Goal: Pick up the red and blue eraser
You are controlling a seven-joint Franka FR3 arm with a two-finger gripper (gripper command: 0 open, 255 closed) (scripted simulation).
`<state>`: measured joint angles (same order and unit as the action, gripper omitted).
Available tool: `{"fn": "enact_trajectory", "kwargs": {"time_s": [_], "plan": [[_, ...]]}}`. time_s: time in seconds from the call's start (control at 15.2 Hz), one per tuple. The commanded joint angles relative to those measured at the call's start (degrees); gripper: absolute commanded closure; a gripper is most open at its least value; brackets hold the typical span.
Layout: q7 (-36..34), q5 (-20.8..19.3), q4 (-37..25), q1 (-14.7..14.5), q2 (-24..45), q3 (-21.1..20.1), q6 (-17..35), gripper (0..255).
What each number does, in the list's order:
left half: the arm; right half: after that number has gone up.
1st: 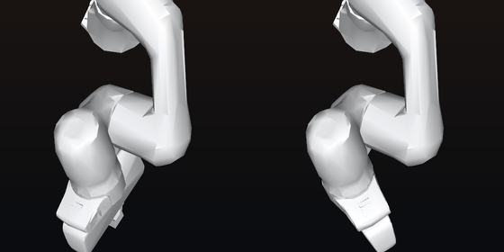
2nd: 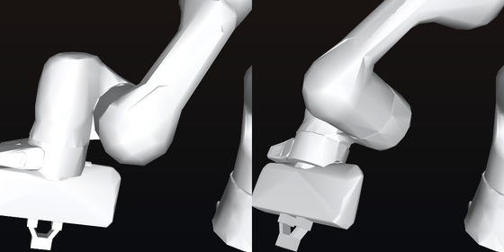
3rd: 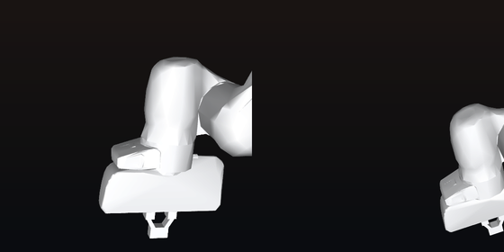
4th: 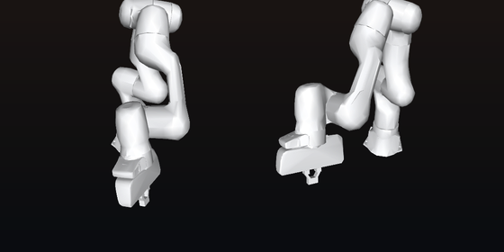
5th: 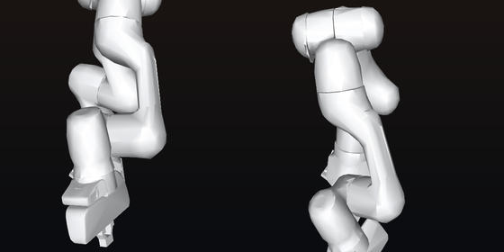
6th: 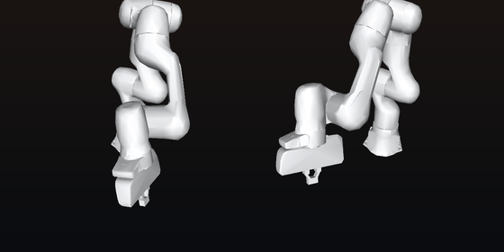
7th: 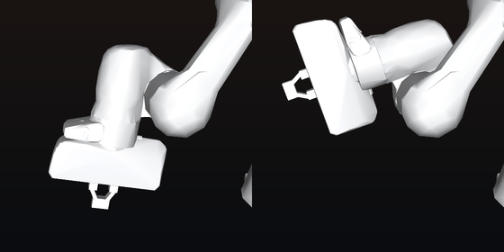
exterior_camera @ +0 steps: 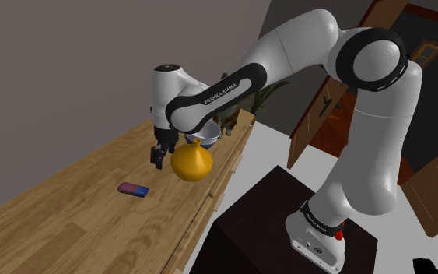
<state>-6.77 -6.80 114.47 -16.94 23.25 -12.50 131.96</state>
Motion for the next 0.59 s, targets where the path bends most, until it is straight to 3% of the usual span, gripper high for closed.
{"fn": "enact_trajectory", "kwargs": {"time_s": [0.0,0.53], "plan": [[-0.36,-1.69,-3.2,-1.54,3.91,-0.08,0.67,0],[-0.06,-7.29,-18.97,-8.08,19.91,0.49,0.94,0]]}}
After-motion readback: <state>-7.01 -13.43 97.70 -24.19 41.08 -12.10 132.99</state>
